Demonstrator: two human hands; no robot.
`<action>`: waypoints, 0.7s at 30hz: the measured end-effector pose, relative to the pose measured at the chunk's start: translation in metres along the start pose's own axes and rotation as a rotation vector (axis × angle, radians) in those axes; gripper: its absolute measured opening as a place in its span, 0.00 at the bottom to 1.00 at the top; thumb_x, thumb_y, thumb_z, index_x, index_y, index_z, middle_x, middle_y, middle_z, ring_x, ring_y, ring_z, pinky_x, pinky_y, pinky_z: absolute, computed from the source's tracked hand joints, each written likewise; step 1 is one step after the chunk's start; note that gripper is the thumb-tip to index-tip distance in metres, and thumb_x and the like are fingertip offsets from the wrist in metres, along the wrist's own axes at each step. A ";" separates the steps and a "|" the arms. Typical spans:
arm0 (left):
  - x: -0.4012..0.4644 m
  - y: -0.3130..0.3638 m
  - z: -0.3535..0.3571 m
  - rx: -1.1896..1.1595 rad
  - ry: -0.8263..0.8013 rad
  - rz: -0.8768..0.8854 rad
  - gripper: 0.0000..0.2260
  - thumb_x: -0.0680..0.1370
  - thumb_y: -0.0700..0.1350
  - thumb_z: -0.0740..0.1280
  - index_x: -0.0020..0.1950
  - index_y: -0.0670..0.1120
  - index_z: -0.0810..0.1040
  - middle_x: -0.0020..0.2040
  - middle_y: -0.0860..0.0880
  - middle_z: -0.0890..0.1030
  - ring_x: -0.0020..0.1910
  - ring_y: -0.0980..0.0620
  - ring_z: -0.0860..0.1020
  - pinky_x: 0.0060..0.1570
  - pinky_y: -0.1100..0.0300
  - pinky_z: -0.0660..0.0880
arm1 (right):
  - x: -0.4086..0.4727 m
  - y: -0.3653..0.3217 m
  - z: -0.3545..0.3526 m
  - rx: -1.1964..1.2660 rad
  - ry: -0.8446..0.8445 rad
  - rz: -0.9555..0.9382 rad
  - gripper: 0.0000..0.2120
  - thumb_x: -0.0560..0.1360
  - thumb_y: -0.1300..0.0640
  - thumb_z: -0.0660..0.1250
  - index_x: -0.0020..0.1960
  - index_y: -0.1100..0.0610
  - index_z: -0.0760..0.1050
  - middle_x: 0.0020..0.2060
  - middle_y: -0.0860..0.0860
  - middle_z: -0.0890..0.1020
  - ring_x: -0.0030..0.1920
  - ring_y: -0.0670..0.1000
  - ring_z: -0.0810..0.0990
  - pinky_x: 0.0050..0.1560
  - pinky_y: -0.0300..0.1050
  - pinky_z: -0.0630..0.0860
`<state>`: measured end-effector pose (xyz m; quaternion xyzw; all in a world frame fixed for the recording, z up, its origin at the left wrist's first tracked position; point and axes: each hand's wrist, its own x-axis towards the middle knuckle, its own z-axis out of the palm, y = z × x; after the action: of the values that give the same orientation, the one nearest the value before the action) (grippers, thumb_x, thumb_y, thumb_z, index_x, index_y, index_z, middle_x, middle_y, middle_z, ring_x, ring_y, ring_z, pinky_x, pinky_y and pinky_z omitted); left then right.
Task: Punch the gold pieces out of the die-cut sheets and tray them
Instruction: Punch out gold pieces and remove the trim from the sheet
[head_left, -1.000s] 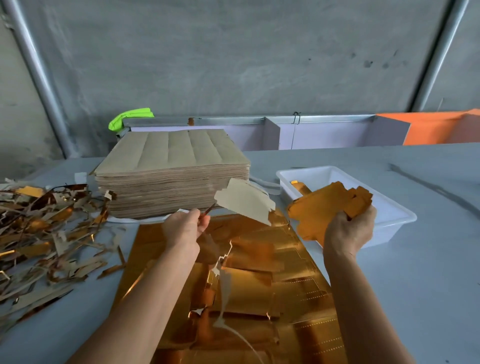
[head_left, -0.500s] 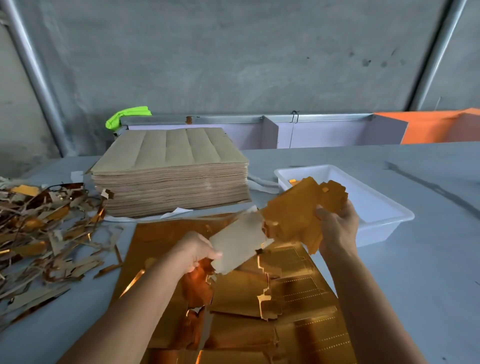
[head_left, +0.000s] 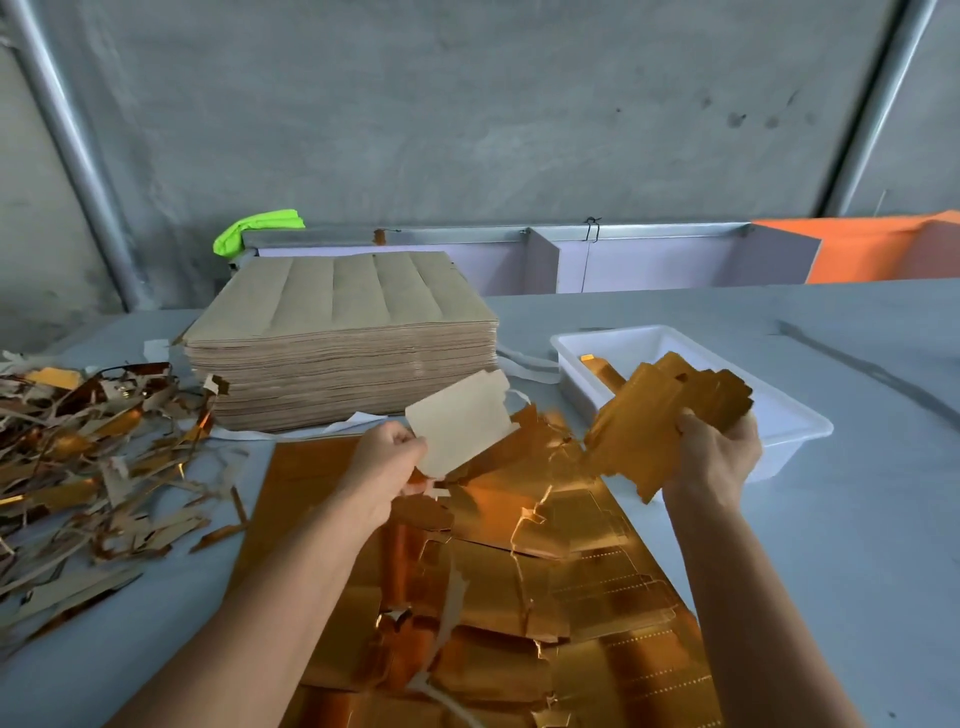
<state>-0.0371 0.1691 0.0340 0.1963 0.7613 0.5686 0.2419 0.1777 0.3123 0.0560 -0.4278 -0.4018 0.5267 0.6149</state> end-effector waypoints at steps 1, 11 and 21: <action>-0.003 0.002 0.001 -0.055 -0.023 0.000 0.01 0.78 0.38 0.65 0.48 0.42 0.74 0.48 0.45 0.78 0.44 0.47 0.81 0.35 0.57 0.80 | -0.004 0.000 0.003 -0.059 -0.037 -0.065 0.16 0.76 0.66 0.63 0.59 0.51 0.72 0.46 0.48 0.79 0.45 0.51 0.79 0.39 0.45 0.78; -0.036 0.043 0.027 -0.331 -0.277 -0.018 0.04 0.75 0.33 0.68 0.43 0.41 0.77 0.44 0.43 0.80 0.41 0.47 0.80 0.35 0.57 0.79 | -0.065 0.024 0.038 -0.601 -0.393 -0.757 0.08 0.77 0.68 0.61 0.56 0.62 0.74 0.41 0.53 0.79 0.38 0.55 0.78 0.37 0.37 0.67; -0.035 0.054 0.021 -0.390 -0.243 -0.151 0.04 0.75 0.33 0.67 0.42 0.41 0.79 0.36 0.44 0.81 0.33 0.49 0.79 0.26 0.62 0.74 | -0.070 0.026 0.028 -0.649 -0.816 -1.012 0.16 0.78 0.60 0.63 0.64 0.63 0.74 0.53 0.57 0.82 0.51 0.56 0.80 0.48 0.49 0.79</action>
<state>0.0047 0.1803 0.0857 0.1555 0.6150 0.6573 0.4069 0.1351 0.2481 0.0368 -0.1198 -0.8841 0.1496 0.4262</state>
